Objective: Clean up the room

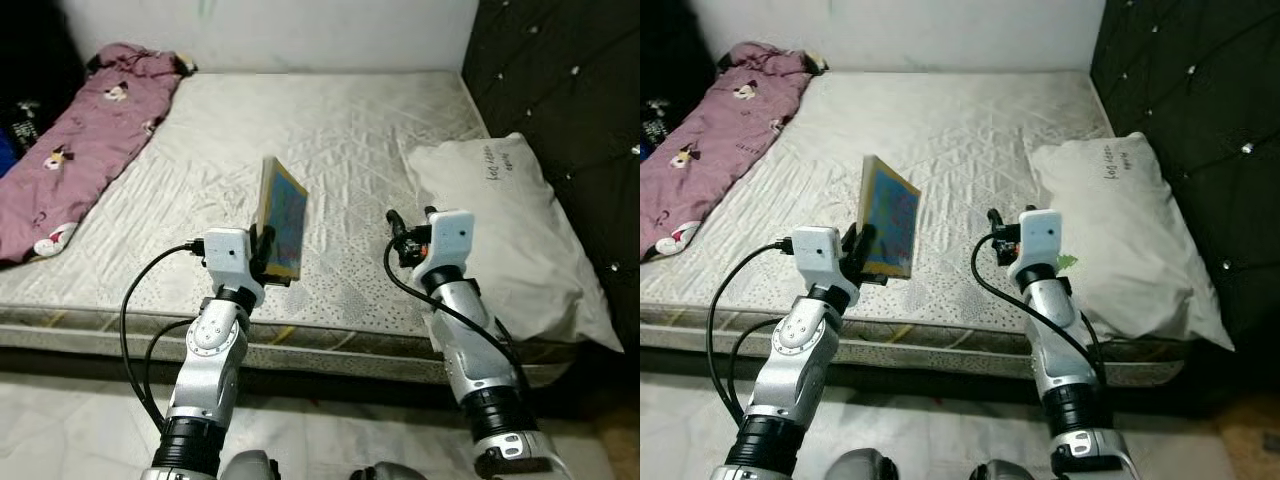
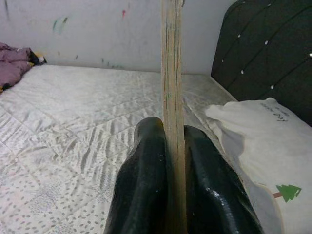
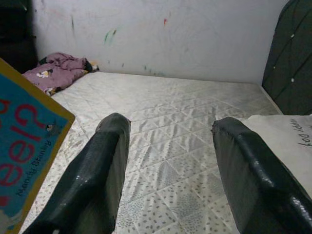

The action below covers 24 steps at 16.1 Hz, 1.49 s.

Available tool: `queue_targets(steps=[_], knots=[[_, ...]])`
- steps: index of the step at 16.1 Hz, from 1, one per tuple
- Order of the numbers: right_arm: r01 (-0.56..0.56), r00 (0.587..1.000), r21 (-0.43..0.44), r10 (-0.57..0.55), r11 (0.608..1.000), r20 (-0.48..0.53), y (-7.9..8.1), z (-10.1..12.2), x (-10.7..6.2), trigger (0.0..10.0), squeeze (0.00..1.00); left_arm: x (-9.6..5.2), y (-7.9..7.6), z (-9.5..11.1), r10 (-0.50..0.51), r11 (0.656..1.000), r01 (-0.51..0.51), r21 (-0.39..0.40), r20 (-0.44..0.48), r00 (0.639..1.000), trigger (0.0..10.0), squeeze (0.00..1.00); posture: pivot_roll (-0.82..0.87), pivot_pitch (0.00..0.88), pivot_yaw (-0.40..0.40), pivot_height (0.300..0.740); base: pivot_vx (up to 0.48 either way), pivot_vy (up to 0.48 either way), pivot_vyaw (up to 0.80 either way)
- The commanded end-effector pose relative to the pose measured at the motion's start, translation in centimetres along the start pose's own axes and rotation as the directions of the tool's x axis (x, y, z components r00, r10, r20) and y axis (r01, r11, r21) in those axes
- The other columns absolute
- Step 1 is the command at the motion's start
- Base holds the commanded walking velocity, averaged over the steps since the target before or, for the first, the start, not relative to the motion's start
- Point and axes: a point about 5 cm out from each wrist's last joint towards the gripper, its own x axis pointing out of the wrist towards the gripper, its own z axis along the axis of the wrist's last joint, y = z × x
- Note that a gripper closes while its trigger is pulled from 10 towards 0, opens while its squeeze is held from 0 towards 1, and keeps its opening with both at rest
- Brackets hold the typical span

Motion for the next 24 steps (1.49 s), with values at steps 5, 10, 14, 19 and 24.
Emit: queue_targets(steps=[5,10,14,19,24], knots=[[-0.002,1.0,0.002,0.002,1.0,0.01,0.21,0.36,0.27,10.0,0.0,0.25,0.32,1.26,0.007,1.0,-0.007,0.008,0.059,0.998,10.0,0.0,-0.02,0.0,0.031,0.74,0.0,0.0,0.0],[-0.003,1.0,0.013,0.003,1.0,0.009,0.22,0.3,0.2,10.0,0.0,-0.04,-0.02,1.4,-0.034,0.999,0.035,-0.009,0.078,0.996,10.0,0.0,-0.02,0.0,0.029,0.74,0.239,0.0,0.0],[-0.004,1.0,0.012,0.004,1.0,0.007,0.22,0.22,0.17,10.0,0.0,-0.05,-0.05,1.37,-0.036,0.999,0.037,-0.009,0.077,0.996,10.0,0.0,-0.02,0.0,0.029,0.74,0.408,0.0,0.0],[-0.001,1.0,0.011,0.001,1.0,0.007,0.2,0.21,0.11,10.0,0.0,-0.1,-0.05,1.41,-0.043,0.999,0.044,-0.009,0.078,0.996,10.0,0.0,-0.02,0.0,0.033,0.74,0.48,0.0,0.0],[0.0,1.0,0.007,0.0,1.0,0.004,0.06,0.03,0.04,10.0,0.0,-0.05,0.01,1.11,-0.027,0.999,0.029,-0.025,0.059,0.998,10.0,0.0,-0.01,0.0,0.033,0.74,0.319,0.0,0.0]])
